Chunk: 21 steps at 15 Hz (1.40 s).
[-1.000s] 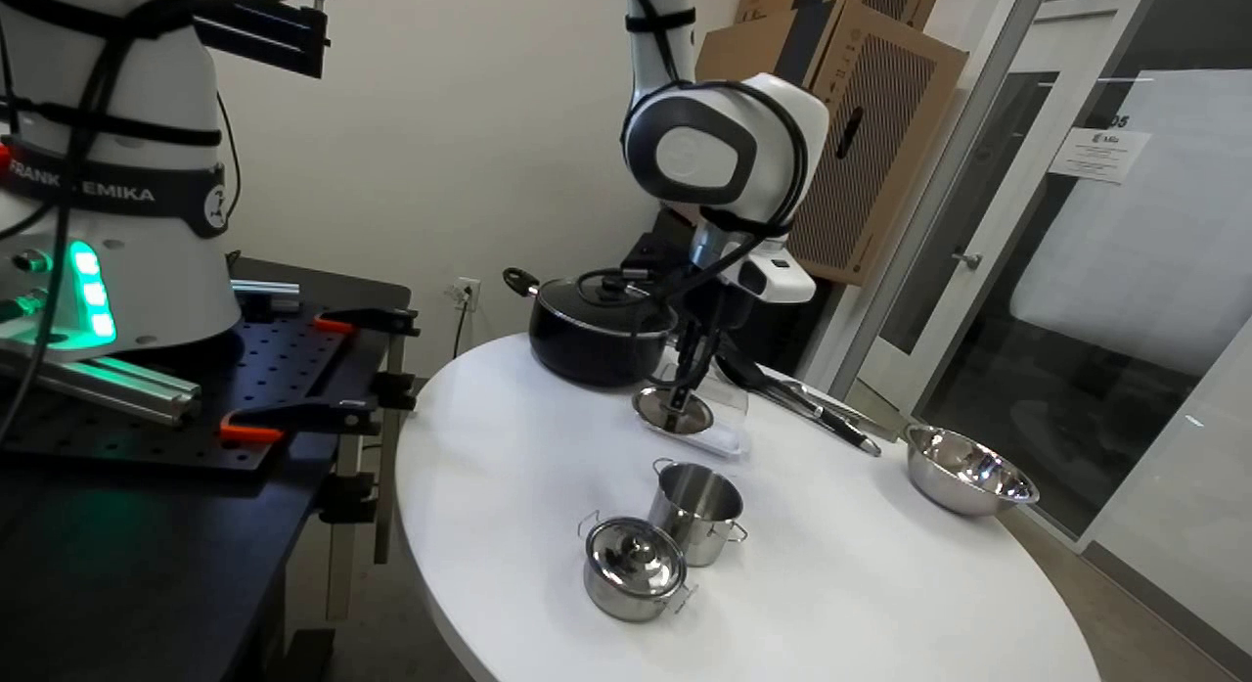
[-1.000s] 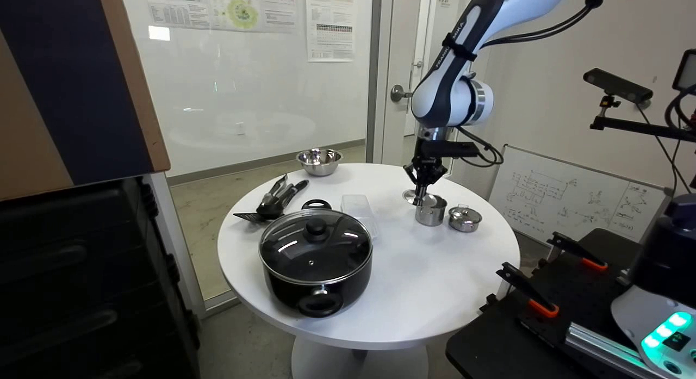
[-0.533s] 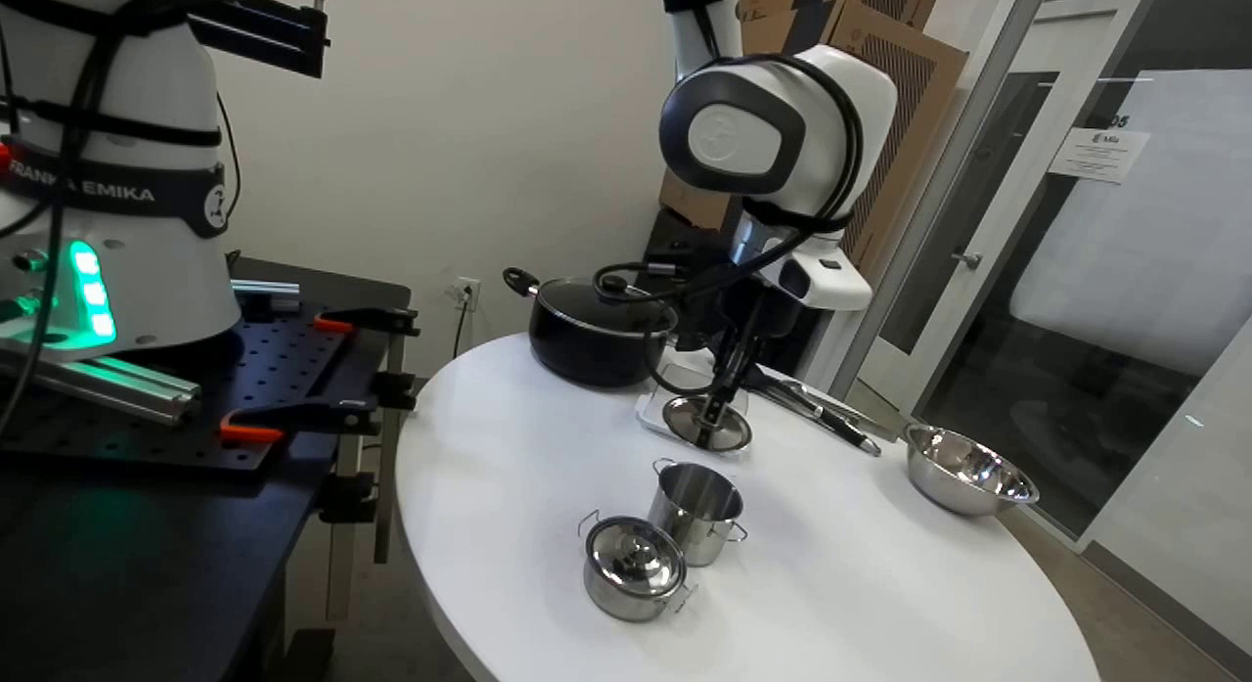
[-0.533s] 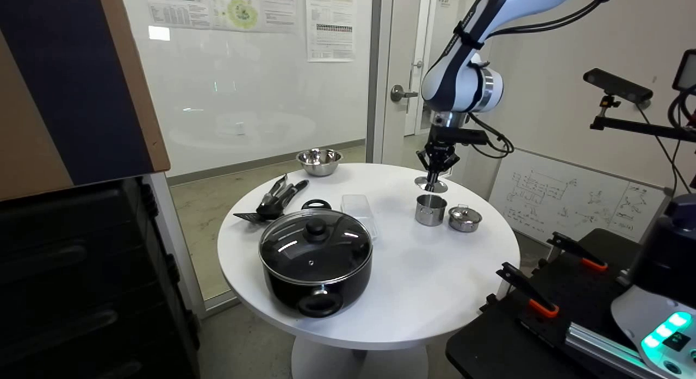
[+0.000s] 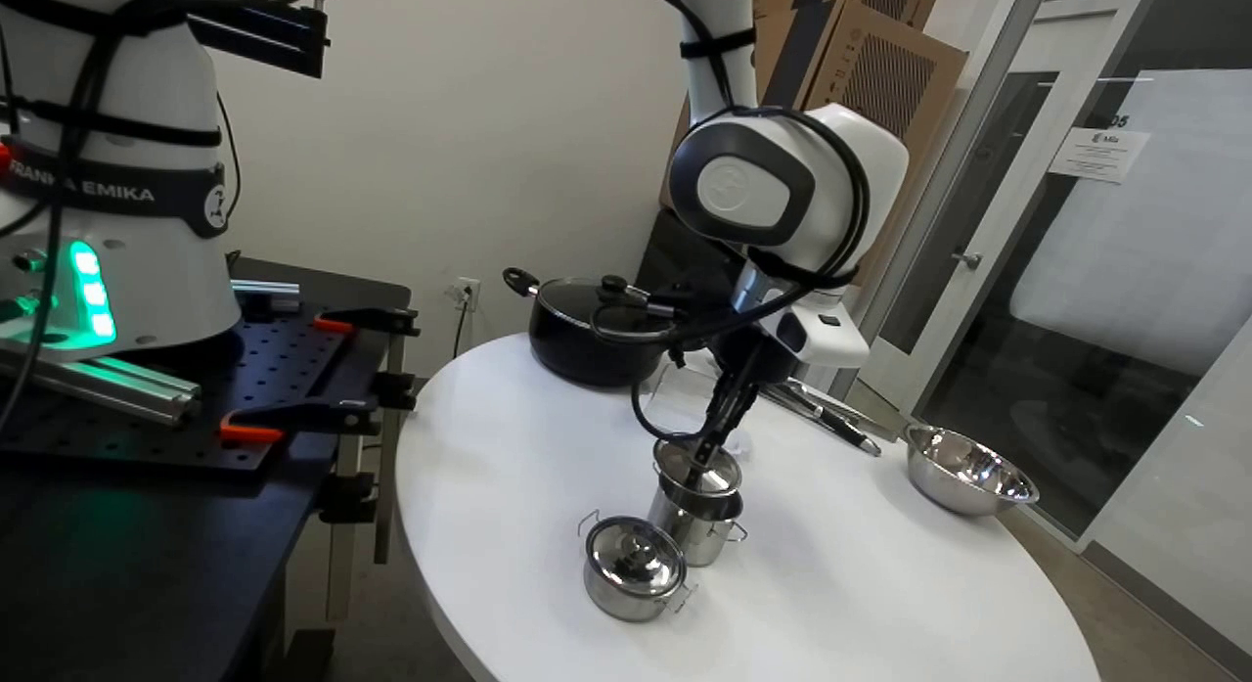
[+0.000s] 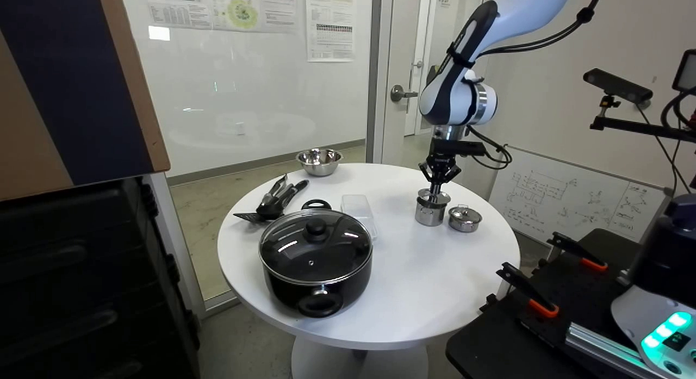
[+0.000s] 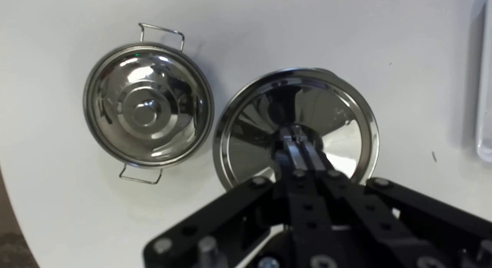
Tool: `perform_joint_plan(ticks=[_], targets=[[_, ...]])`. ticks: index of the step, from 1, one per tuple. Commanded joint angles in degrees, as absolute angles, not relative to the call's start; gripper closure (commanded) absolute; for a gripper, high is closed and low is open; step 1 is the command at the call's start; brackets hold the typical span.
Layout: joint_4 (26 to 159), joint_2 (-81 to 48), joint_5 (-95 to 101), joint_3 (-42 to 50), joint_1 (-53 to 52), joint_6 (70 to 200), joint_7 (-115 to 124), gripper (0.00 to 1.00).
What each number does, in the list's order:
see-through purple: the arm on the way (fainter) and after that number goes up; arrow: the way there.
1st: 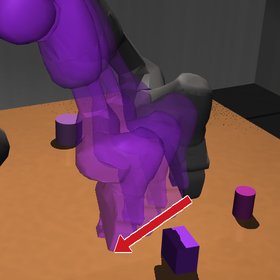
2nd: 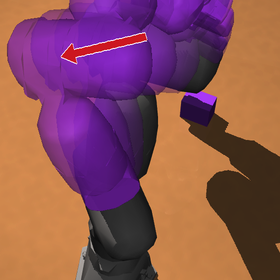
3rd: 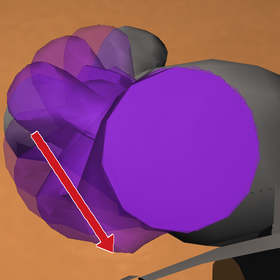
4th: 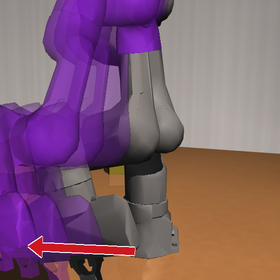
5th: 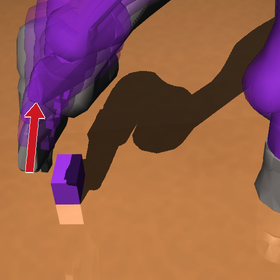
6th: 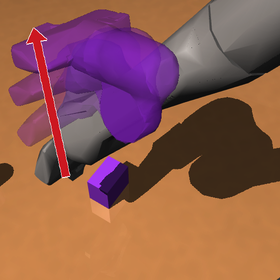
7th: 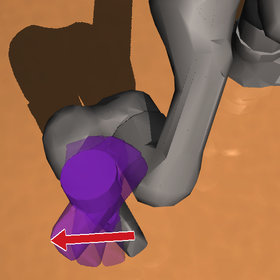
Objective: Pick up the lid from the table and put it on the open silver pot. Pick up the lid off the other pot and put it on the table.
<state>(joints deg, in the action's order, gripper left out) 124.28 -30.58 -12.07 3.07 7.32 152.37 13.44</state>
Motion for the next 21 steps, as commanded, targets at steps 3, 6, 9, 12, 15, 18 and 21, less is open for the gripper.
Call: perform_joint_plan(ticks=[3,6,9,12,15,18,21], targets=[[119.78,-34.63,-13.60,3.28,6.82,149.94,14.97,1.00],[118.72,-35.53,-13.65,3.36,6.79,149.67,15.54,1.00],[117.89,-36.11,-13.72,3.38,6.77,149.49,15.87,1.00],[117.39,-36.40,-13.70,3.43,6.71,149.38,16.18,1.00],[117.21,-36.64,-13.53,3.65,6.60,149.39,16.48,1.00],[117.27,-36.82,-13.52,3.74,6.57,149.52,16.68,1.00],[117.20,-36.87,-13.62,3.81,6.65,149.48,16.95,1.00]])
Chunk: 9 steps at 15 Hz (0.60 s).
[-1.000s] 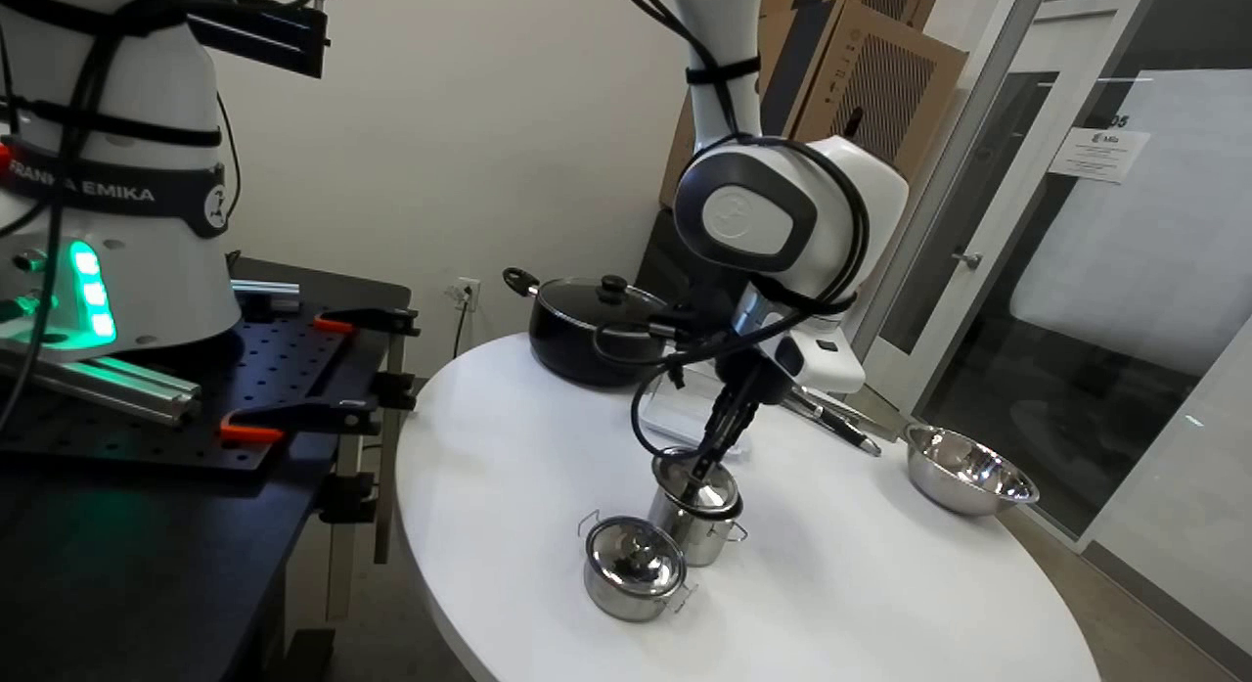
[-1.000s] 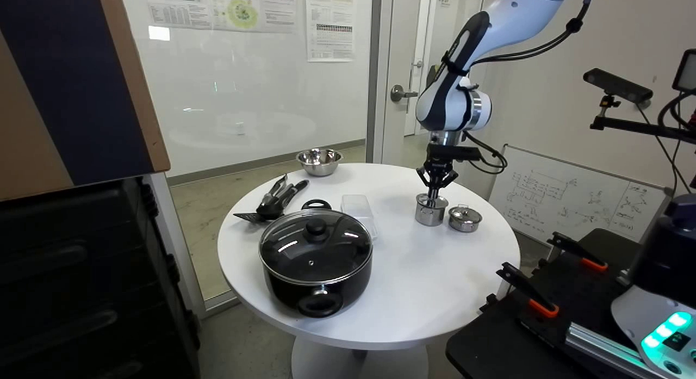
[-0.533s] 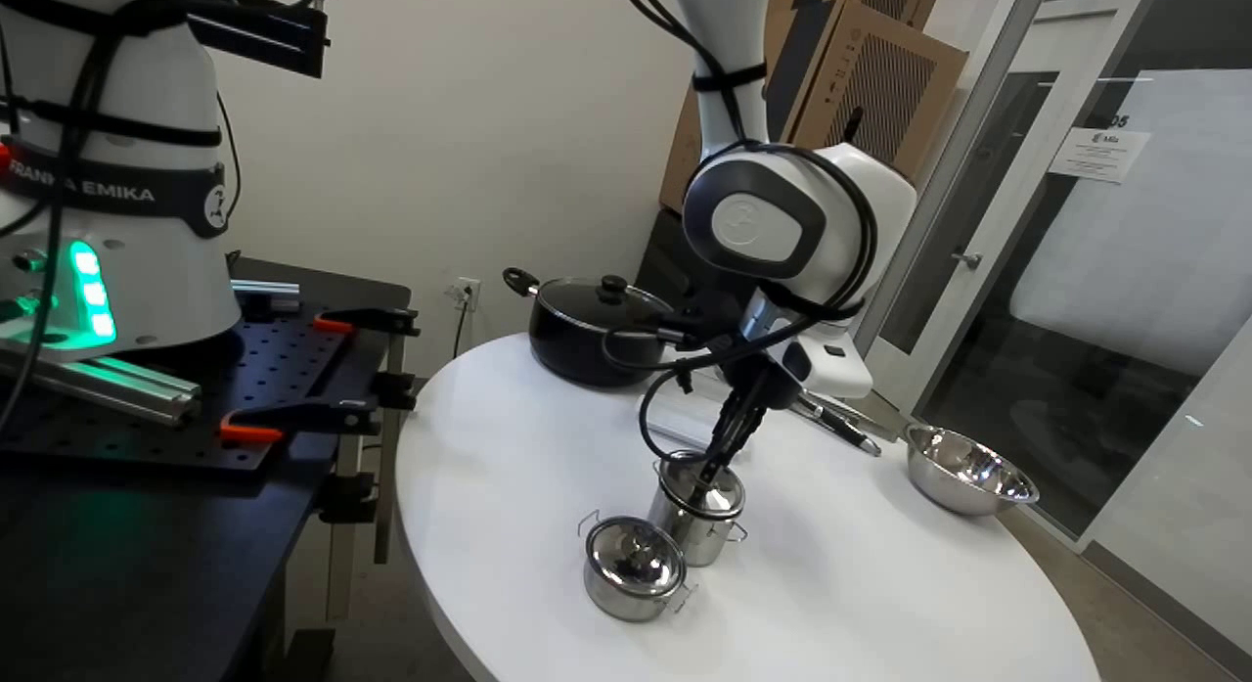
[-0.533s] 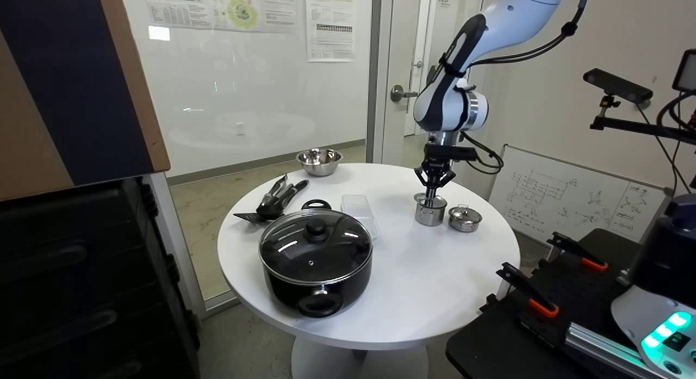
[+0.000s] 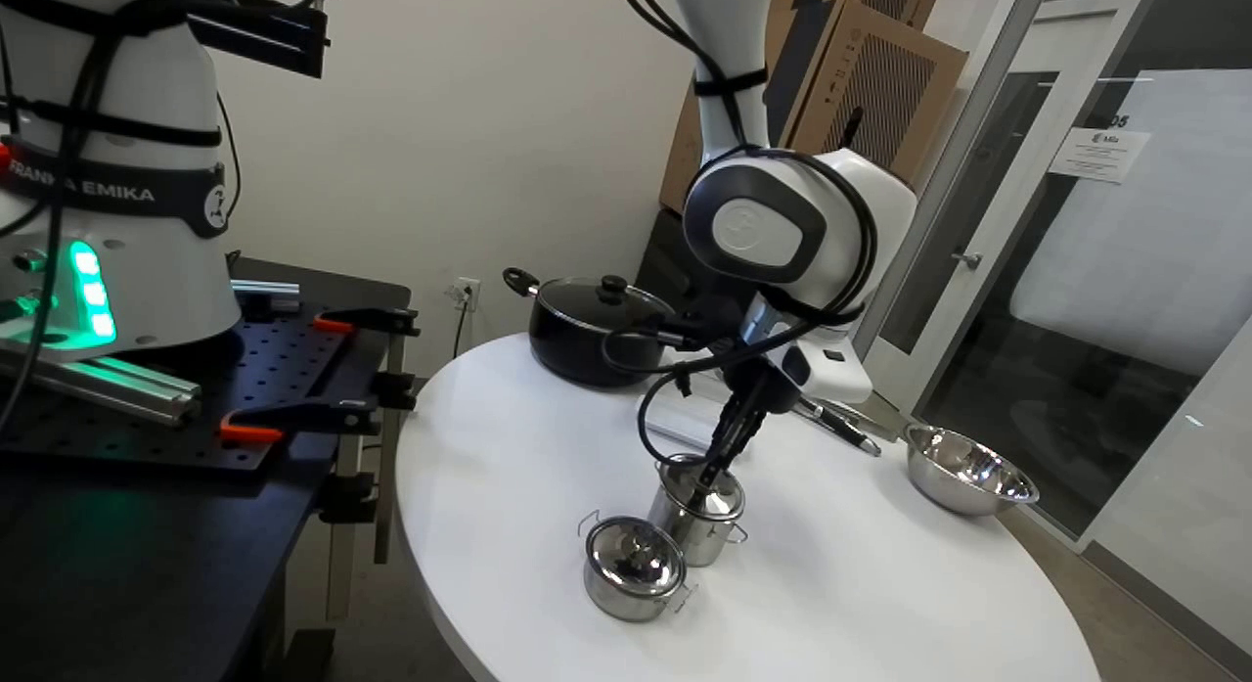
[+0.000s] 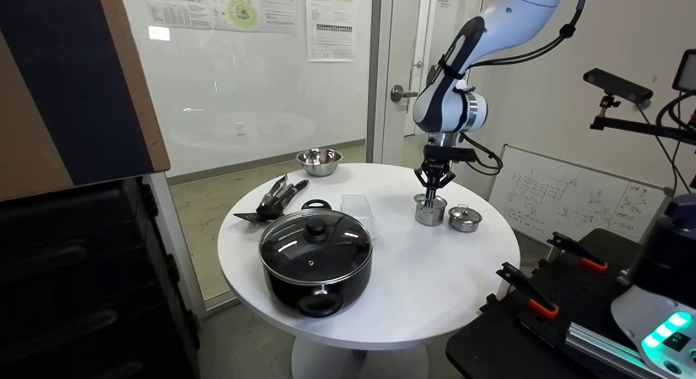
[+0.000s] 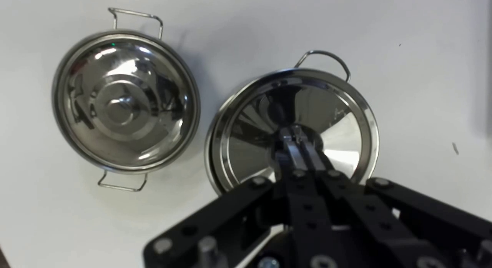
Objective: Pick up the lid from the table and put it on the open silver pot. Pick up the lid off the other pot and put it on the table.
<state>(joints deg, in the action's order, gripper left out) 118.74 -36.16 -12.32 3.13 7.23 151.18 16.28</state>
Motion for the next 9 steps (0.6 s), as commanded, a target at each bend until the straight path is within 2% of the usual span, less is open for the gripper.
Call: perform_joint_plan(ticks=[1,9], targets=[[117.21,-36.82,-13.66,3.83,6.68,149.49,17.07,1.00],[117.57,-36.55,-13.37,4.27,6.35,149.65,17.71,1.00]])
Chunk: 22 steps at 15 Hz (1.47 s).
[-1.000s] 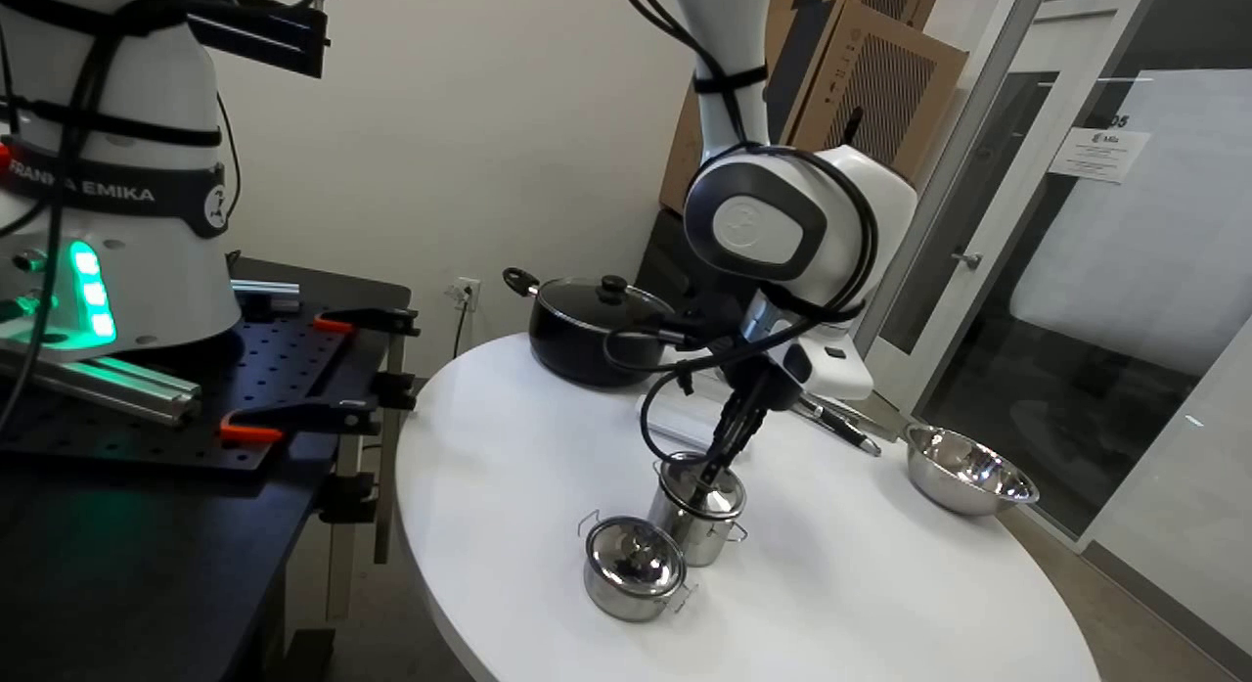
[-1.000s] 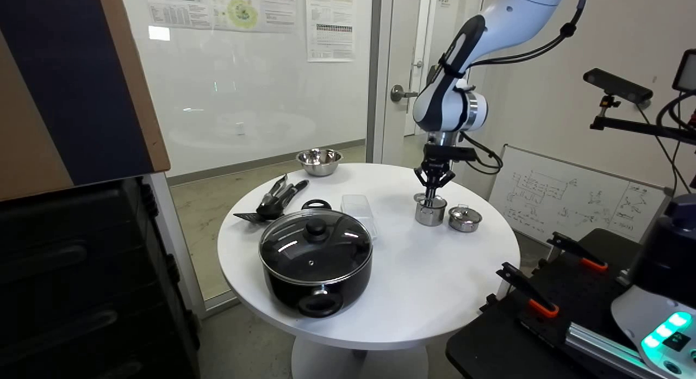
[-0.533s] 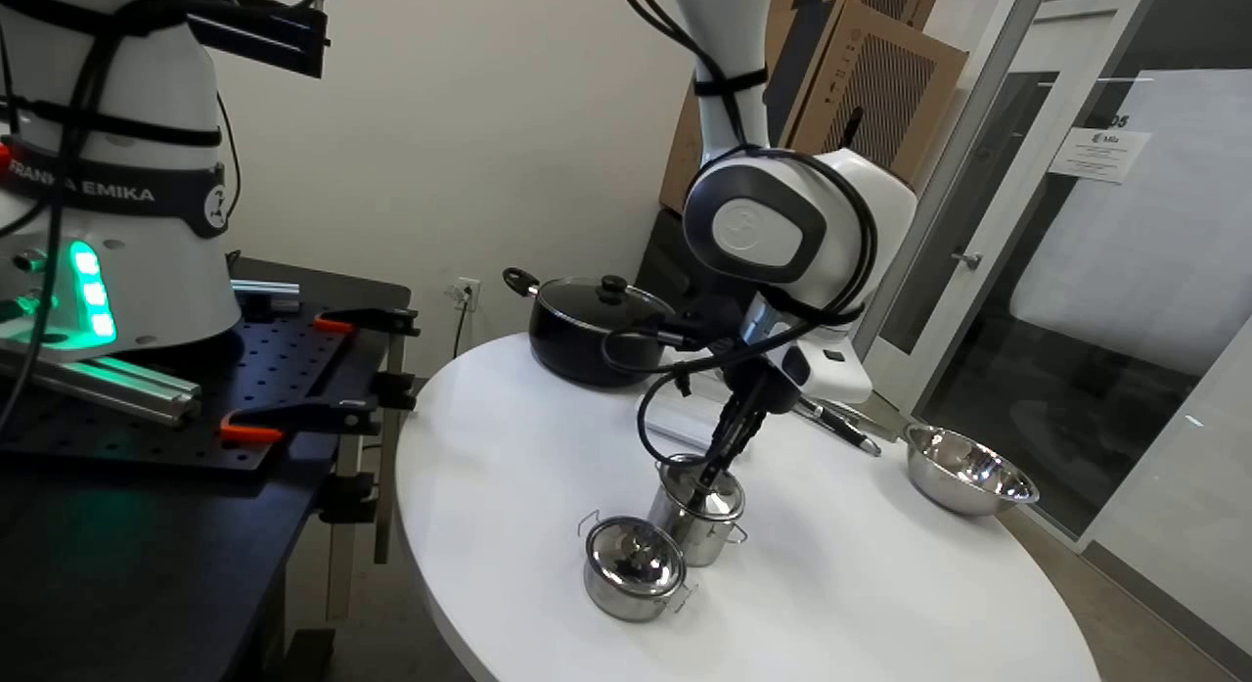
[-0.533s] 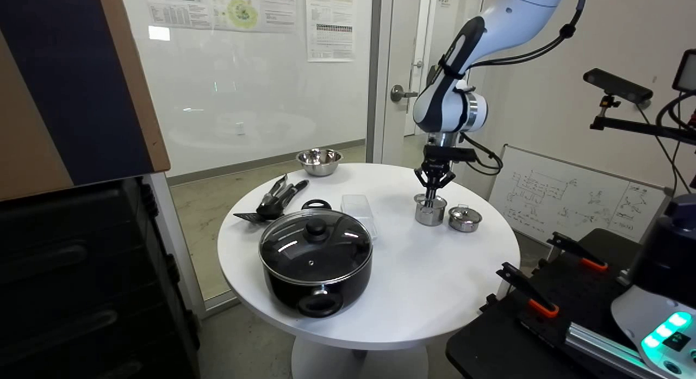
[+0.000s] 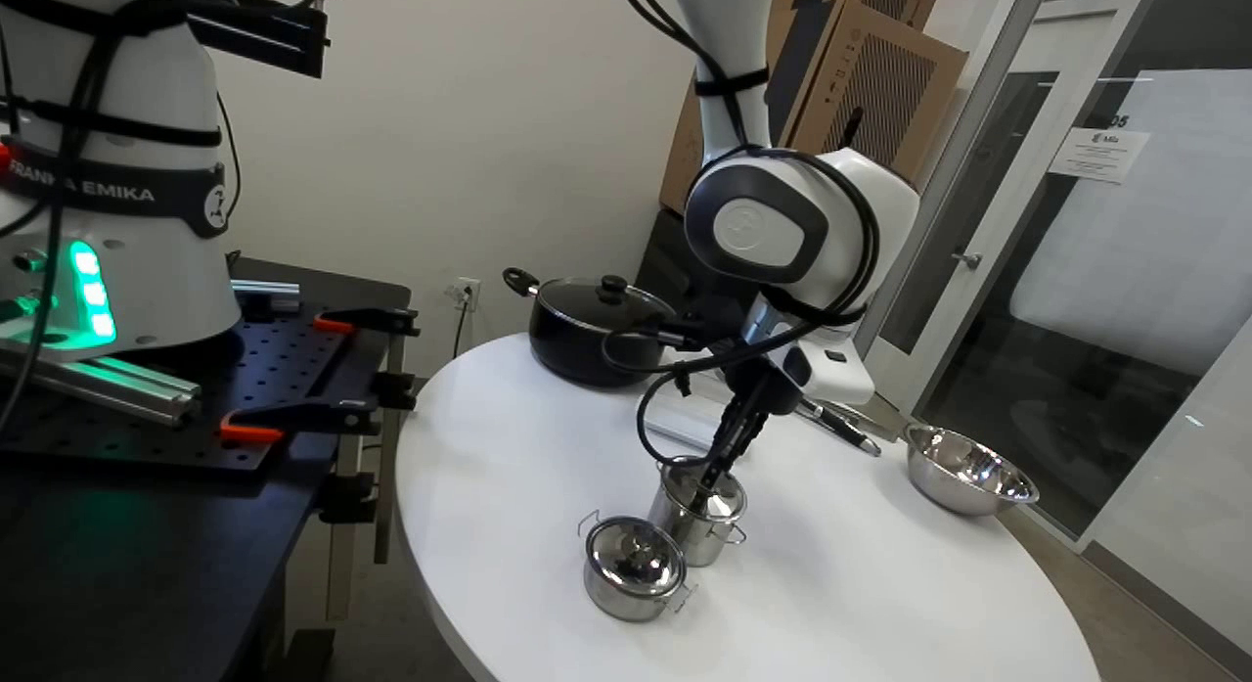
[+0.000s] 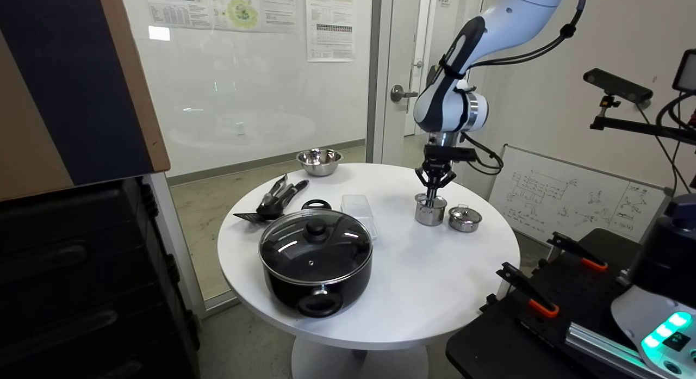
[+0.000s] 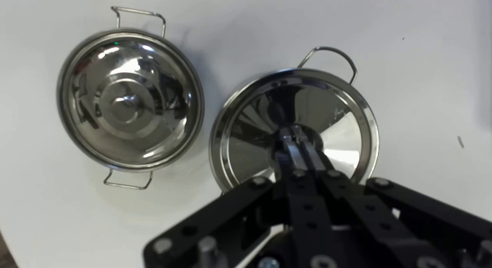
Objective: Pick up the lid from the table and put it on the open silver pot. Pick up the lid off the other pot and put it on the table.
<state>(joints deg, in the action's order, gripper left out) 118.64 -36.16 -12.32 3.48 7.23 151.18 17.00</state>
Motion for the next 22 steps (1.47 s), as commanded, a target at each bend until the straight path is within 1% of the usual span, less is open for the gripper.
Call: perform_joint_plan(ticks=[1,2,7,9,12,13,22], targets=[[117.55,-36.61,-13.19,4.46,6.14,149.51,17.98,0.73],[117.58,-36.64,-13.16,4.56,6.01,149.60,18.19,0.72],[117.67,-36.48,-13.41,4.44,5.95,149.58,18.56,0.37],[117.76,-36.30,-13.62,4.20,6.02,149.70,18.51,0.24],[118.39,-35.50,-13.63,3.87,5.81,150.09,18.19,0.01],[119.37,-34.58,-13.21,3.85,5.33,150.41,17.92,0.00],[127.87,-27.21,-8.00,4.40,0.19,151.25,14.90,0.00]])
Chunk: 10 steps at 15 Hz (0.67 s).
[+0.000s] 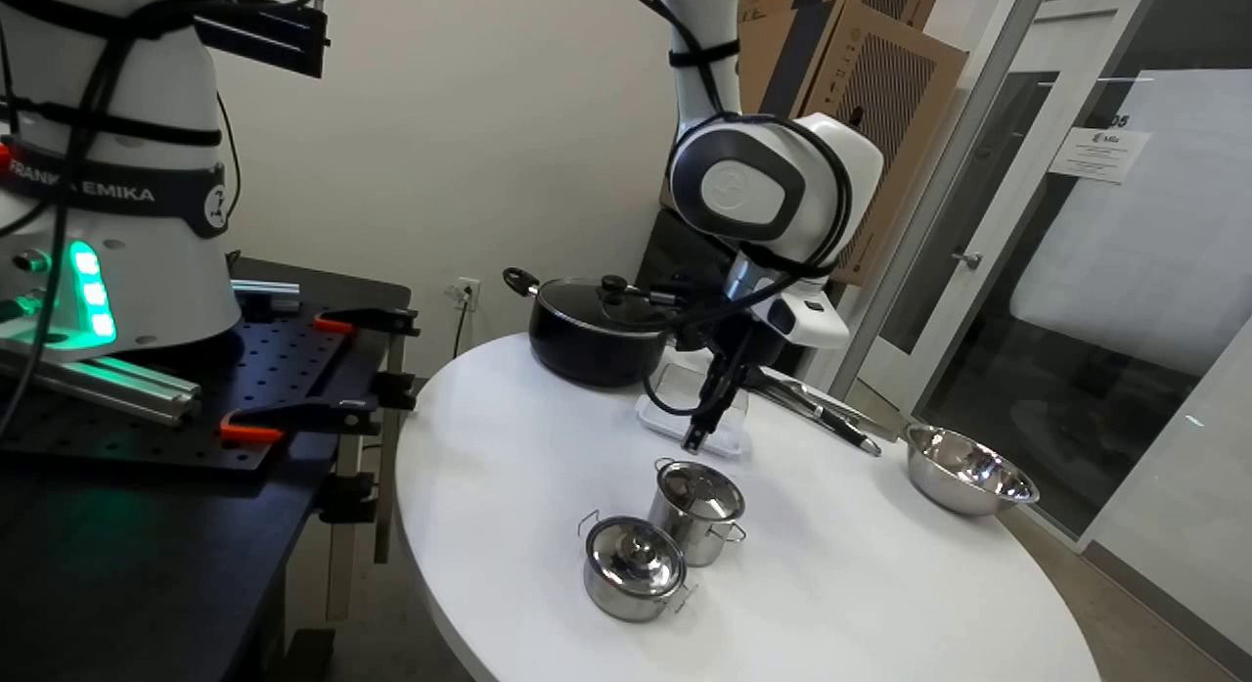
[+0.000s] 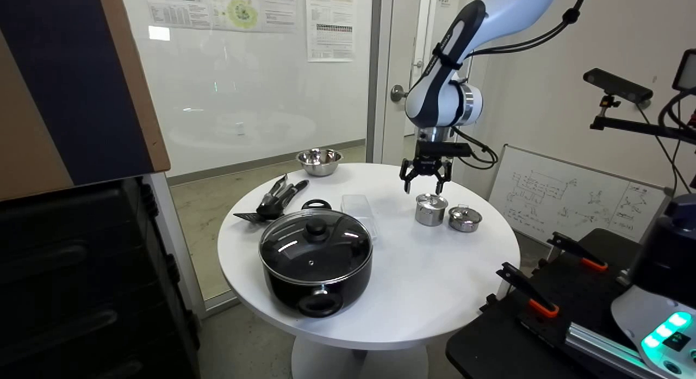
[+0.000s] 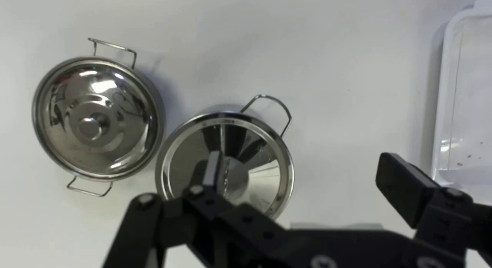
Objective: Pick up the lid from the table and put it on the open silver pot. Pick up the lid off the other pot and put it on the table.
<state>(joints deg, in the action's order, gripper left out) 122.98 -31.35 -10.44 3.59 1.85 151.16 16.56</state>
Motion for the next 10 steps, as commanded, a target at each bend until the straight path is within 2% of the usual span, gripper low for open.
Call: perform_joint_plan(ticks=[1,10], targets=[[128.94,-26.68,-6.76,4.76,-0.66,151.52,15.07,0.00],[138.20,-23.20,2.65,7.22,-1.91,151.26,12.33,0.00]])
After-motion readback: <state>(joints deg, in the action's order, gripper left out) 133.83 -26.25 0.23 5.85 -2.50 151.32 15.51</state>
